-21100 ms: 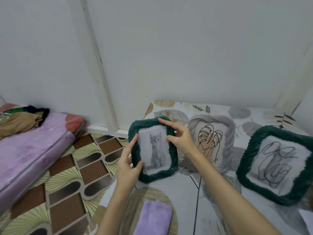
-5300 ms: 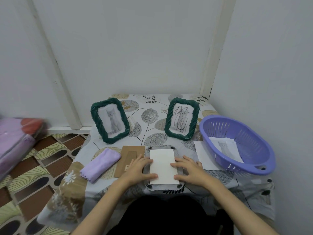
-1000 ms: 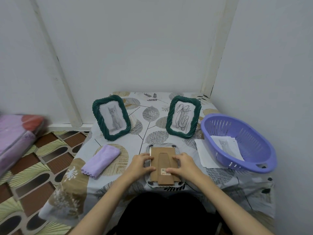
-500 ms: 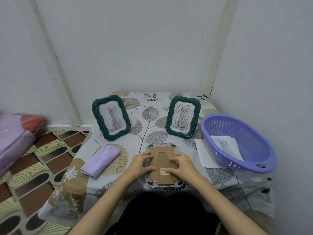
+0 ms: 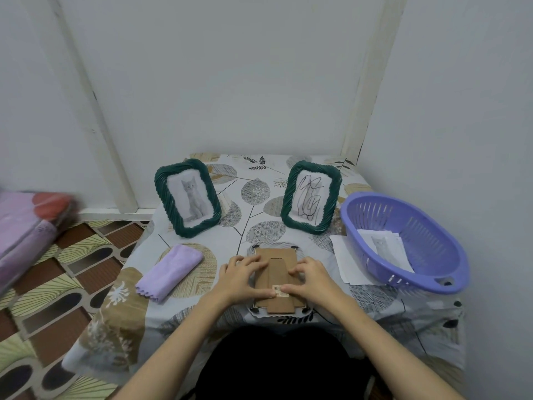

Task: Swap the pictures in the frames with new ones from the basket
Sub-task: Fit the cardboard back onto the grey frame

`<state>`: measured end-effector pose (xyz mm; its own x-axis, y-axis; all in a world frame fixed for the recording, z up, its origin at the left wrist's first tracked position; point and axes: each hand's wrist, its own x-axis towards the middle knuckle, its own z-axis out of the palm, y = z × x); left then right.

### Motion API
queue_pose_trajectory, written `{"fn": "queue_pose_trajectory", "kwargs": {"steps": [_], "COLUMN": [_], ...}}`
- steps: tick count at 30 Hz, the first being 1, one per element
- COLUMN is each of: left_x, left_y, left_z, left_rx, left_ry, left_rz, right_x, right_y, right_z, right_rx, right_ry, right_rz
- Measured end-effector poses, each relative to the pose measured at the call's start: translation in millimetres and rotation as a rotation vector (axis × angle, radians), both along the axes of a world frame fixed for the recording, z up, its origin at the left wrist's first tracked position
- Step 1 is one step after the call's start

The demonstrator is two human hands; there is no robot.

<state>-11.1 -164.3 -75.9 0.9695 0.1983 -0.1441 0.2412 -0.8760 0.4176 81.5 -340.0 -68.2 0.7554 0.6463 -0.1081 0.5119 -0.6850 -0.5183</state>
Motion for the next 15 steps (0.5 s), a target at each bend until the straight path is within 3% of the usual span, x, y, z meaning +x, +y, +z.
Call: {"fn": "queue_pose_trajectory", "kwargs": {"steps": [6,12,15], "left_x": [0,2,2], "left_y": [0,2,2], "left_z": [0,-1,-2], "left_rx": [0.004,0.031,0.034], "left_ry": [-0.016,-0.029,-0.032], "left_rz": [0.002,0.009,0.010], "right_x": [27,54,55], "right_y": [4,19,18], "right_z": [13,4,3], "right_rx": [0.138,-0.061,-0.065], "right_ry": [-0.004,0.032,0.006], "right_rz": [-0.134,-0.055,-0.024]}}
